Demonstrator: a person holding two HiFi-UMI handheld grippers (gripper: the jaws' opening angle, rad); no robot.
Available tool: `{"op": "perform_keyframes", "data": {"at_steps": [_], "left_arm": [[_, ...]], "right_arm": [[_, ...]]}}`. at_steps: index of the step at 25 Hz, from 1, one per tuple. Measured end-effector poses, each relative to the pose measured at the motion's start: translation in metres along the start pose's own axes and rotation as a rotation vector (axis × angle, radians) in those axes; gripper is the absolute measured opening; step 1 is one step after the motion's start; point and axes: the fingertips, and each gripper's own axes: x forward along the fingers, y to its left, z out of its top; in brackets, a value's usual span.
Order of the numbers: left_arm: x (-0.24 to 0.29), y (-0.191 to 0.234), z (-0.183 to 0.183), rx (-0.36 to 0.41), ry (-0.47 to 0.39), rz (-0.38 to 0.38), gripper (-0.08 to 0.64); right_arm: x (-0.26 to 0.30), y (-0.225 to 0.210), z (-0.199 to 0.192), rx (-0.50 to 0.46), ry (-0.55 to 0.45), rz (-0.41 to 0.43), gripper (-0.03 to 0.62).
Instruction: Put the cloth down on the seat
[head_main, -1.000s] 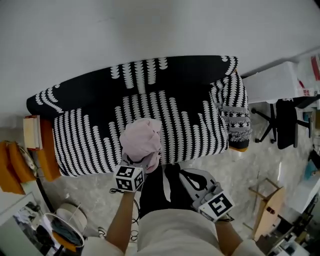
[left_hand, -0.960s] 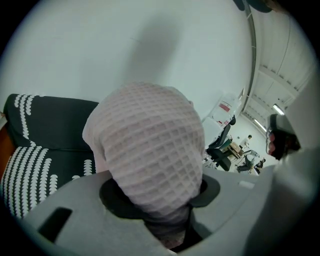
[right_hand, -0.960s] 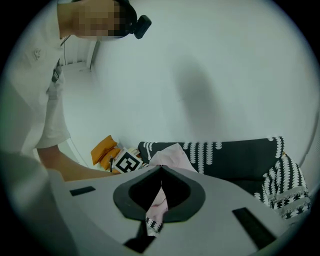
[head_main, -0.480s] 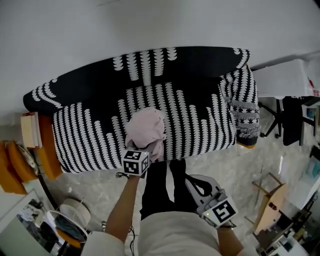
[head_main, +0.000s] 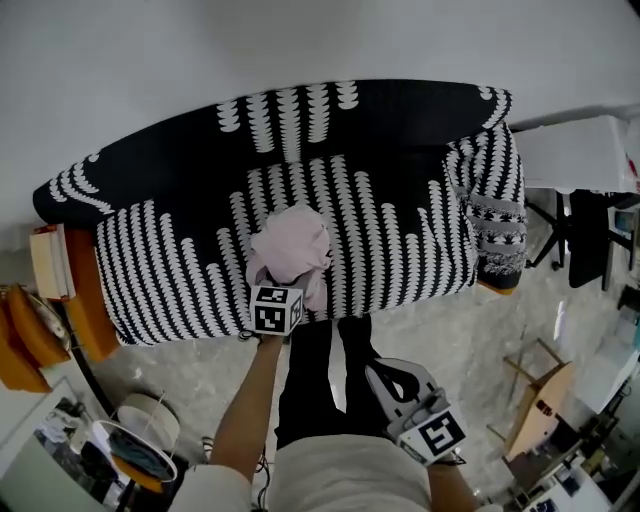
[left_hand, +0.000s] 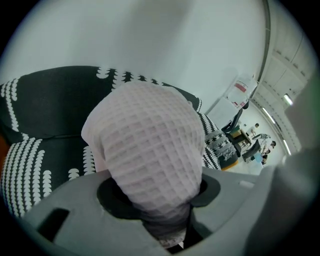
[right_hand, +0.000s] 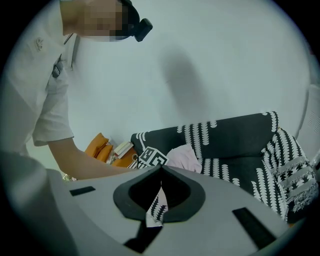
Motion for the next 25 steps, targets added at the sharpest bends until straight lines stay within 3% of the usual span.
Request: {"op": "perform_keyframes", "data": {"at_steps": [16,25], "left_arm": [[0.056,0.026,-0.042,-0.004,0.117,0.039,0.230],[0.084,0.032,-0.064,0.050,0.181,0.060,0.256]], "right_arm": [[0.020,-0.018,-0.011,0.010,0.049,-0.006,0.008],[0.029,-0.016,-0.021,0.010,0.076,0.009,0.008]]}}
